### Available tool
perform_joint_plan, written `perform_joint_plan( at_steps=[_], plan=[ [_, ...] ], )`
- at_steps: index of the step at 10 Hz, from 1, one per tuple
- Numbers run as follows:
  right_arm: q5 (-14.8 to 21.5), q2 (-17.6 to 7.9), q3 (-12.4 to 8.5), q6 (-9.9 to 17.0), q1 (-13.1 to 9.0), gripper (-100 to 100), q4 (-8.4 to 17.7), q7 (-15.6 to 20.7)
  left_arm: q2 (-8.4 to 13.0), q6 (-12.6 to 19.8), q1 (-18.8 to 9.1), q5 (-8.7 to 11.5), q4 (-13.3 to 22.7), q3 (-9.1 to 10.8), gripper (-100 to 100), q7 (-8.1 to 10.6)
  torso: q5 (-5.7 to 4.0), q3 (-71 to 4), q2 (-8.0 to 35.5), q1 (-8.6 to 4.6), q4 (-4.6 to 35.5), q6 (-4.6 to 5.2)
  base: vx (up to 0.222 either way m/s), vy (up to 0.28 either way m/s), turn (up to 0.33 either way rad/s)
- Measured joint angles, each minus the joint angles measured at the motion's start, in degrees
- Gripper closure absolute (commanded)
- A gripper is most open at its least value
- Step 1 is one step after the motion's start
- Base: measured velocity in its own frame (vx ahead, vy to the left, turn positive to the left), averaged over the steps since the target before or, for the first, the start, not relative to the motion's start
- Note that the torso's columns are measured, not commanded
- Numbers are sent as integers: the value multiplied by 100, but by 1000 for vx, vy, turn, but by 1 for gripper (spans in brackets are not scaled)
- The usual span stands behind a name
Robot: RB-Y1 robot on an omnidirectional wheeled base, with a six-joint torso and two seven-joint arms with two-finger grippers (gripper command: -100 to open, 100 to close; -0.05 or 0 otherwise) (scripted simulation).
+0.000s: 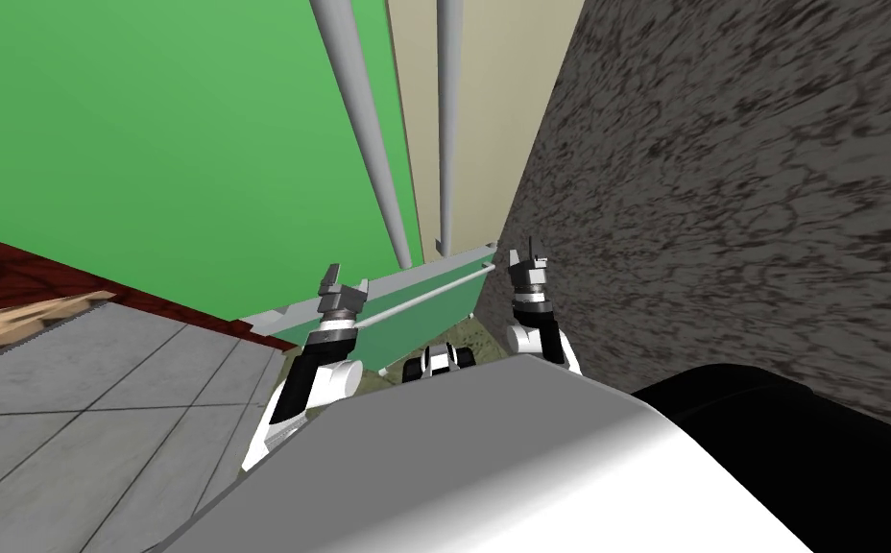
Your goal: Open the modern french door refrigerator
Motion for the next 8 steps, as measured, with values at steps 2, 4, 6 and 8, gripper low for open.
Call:
perform_joint_plan(
  at_steps=[2, 4, 6, 8],
  plan=[
    [0, 0, 0, 0, 0, 0, 0, 0, 50, 276, -34, 152, -65, 5, -100, 72, 0, 0, -1, -2, 0, -3, 41, -69, 122],
    [0, 0, 0, 0, 0, 0, 0, 0, 68, 545, -93, 278, -86, 5, -100, 138, 1, -8, -12, -2, -6, 9, 10, -53, 48],
    [0, 0, 0, 0, 0, 0, 0, 0, 102, 826, -111, 429, -117, -7, -100, 211, 0, 7, 10, 1, 6, -11, 28, -68, 119],
    [0, 0, 0, 0, 0, 0, 0, 0, 103, 1163, -163, 606, -133, -26, -100, 299, -1, 8, 14, -1, 7, -11, 43, -88, 112]
  ],
)
